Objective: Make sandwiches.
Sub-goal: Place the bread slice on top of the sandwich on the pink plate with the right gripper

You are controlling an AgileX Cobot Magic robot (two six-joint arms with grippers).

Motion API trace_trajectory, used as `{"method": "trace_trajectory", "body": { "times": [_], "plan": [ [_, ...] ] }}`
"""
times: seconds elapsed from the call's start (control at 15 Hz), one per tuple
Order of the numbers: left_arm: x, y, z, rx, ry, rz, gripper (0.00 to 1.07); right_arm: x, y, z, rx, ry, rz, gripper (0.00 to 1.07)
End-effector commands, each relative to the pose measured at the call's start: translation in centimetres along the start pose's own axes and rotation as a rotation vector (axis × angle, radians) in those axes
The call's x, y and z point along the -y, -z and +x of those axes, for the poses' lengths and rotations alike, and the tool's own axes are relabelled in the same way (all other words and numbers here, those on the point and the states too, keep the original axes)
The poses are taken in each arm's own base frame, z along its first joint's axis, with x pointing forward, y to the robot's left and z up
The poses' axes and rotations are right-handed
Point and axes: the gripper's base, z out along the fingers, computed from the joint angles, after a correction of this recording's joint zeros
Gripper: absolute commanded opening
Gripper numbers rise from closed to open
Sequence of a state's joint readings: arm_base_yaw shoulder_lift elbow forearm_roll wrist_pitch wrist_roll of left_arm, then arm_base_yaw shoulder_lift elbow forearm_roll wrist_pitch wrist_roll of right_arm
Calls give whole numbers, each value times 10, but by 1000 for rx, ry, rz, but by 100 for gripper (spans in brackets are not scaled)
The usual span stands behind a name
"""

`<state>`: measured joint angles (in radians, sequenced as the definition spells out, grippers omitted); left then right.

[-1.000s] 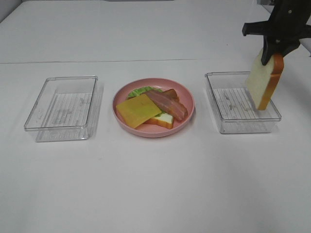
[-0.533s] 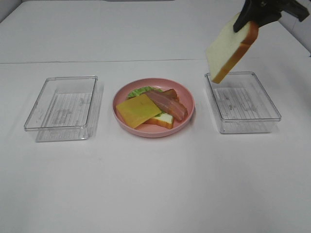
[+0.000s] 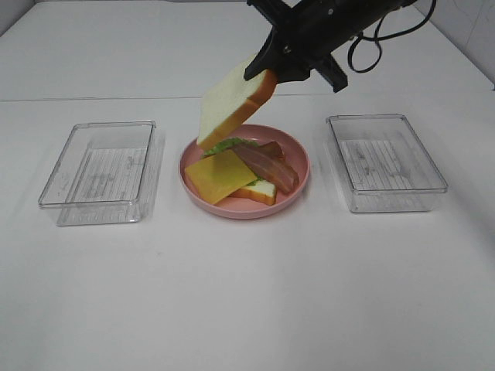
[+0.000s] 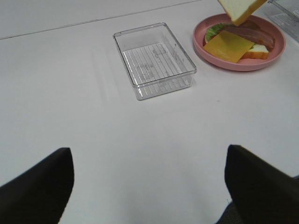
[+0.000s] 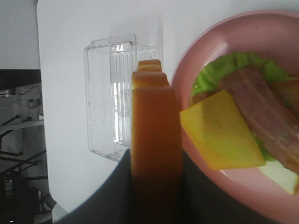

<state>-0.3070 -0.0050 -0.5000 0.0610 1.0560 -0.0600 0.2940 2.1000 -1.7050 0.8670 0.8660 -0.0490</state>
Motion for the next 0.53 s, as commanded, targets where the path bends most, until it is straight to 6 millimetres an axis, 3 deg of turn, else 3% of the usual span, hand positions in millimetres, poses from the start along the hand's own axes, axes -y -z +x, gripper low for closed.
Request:
{"method": "trace_trajectory", "body": {
  "times": [0.07,0.27,0.53],
  "plan": [
    [0,1,0,18,-2,5,84,7,-18,-1,-6,-44,-37,0],
    [0,1,0,18,-2,5,84,28,-41,-5,-12,-111,-19,0],
    [0,1,0,18,-2,5,84,37,-50,-6,-13,-165,9,0]
  ]
}}
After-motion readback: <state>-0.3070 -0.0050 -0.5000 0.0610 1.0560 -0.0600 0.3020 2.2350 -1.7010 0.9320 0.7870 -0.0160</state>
